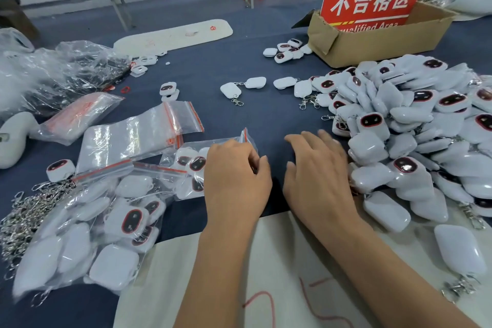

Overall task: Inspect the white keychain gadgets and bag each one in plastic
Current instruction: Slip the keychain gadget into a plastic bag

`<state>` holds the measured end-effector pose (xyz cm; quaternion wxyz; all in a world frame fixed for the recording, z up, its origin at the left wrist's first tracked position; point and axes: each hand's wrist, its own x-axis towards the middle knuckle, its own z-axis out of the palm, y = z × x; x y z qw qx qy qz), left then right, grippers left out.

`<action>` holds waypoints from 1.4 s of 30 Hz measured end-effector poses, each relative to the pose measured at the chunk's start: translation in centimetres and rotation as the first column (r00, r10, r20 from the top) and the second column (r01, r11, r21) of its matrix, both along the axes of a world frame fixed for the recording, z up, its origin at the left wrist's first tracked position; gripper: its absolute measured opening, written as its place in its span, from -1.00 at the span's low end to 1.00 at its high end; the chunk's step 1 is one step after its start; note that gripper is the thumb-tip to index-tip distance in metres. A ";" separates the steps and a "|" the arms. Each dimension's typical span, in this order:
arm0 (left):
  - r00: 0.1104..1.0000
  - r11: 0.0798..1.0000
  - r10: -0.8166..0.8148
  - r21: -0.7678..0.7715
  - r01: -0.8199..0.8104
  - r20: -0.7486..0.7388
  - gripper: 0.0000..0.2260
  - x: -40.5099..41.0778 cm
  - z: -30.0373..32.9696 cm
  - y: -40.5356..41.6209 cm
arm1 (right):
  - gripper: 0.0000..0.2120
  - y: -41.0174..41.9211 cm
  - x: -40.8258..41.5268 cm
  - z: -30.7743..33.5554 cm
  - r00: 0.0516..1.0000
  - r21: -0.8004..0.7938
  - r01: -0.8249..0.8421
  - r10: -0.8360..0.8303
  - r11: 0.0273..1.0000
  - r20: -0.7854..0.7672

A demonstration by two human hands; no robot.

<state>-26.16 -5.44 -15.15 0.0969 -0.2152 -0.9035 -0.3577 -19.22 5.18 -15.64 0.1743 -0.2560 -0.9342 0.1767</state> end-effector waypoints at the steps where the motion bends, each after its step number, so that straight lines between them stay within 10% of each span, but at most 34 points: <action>1: 1.000 1.000 0.001 0.000 -0.001 0.001 -0.71 0.0 0.0 0.0 | -0.54 0.0 0.1 0.1 0.995 -0.101 -0.039 0.029 0.994 -0.096; 9: 1.000 0.991 -0.004 0.136 0.003 0.002 -0.74 0.1 -0.1 0.1 | -0.71 -0.3 0.0 0.0 0.995 0.022 -0.003 0.005 1.000 -0.104; 14: 0.998 0.942 -0.008 0.336 -0.015 0.068 -0.81 0.2 0.3 0.4 | -0.80 0.6 -0.1 -0.7 0.911 -0.242 -0.103 -0.006 0.965 -0.412; 23: 0.893 0.872 -0.224 0.489 0.005 0.390 -0.94 0.2 0.4 0.2 | -0.91 0.9 -1.1 -0.9 0.785 -0.782 -0.489 -0.196 0.387 -0.588; 30: 0.770 0.686 -0.313 0.693 -0.222 0.557 -0.95 -0.1 1.5 -0.7 | -0.90 0.9 -0.8 -1.1 0.822 -0.770 -0.470 -0.104 0.432 -0.560; 42: 0.645 0.659 -0.435 0.710 -0.248 0.629 -0.86 -0.1 2.2 -1.0 | -0.81 0.6 -0.5 -0.6 0.788 -0.763 -0.569 -0.064 0.307 -0.613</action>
